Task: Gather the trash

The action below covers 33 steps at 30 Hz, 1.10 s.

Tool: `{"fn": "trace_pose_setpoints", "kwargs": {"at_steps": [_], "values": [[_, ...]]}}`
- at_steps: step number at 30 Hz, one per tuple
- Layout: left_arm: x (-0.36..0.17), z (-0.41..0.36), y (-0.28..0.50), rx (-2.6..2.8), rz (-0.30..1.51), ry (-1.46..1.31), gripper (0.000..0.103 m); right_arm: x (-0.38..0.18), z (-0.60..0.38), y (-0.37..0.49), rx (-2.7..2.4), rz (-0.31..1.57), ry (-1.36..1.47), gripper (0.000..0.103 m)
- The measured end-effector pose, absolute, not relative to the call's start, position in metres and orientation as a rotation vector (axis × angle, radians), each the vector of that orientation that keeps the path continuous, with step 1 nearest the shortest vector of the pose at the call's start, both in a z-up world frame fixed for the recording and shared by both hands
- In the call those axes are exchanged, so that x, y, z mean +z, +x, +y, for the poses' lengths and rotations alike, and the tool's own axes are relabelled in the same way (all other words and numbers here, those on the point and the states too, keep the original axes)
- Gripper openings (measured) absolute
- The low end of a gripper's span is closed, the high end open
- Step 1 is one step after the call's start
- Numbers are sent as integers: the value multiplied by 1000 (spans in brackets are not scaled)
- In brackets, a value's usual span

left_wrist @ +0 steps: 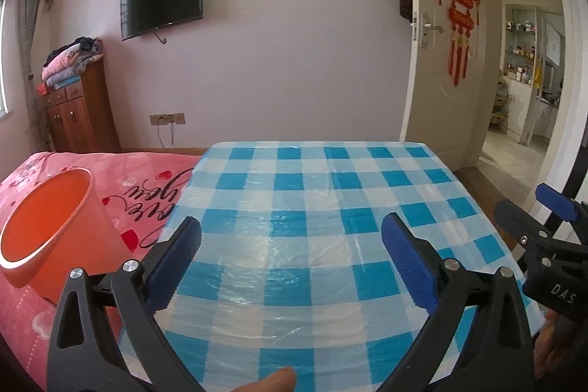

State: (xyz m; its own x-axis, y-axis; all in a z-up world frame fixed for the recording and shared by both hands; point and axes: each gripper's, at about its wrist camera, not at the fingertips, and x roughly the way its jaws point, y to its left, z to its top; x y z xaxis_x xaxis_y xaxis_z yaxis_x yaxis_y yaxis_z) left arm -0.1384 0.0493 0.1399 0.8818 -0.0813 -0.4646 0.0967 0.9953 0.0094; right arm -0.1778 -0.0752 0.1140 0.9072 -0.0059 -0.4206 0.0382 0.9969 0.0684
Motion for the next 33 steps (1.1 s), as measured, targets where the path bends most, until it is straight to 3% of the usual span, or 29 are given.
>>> {"fn": "trace_pose_setpoints", "kwargs": {"at_steps": [20,33], "values": [[115,30,-118,-137,556,20,99,89,-89,-161,-8,498,111,94],[37,13,-43,-21,793,10,99,18,-112,-95,-6,734,198,94]]}}
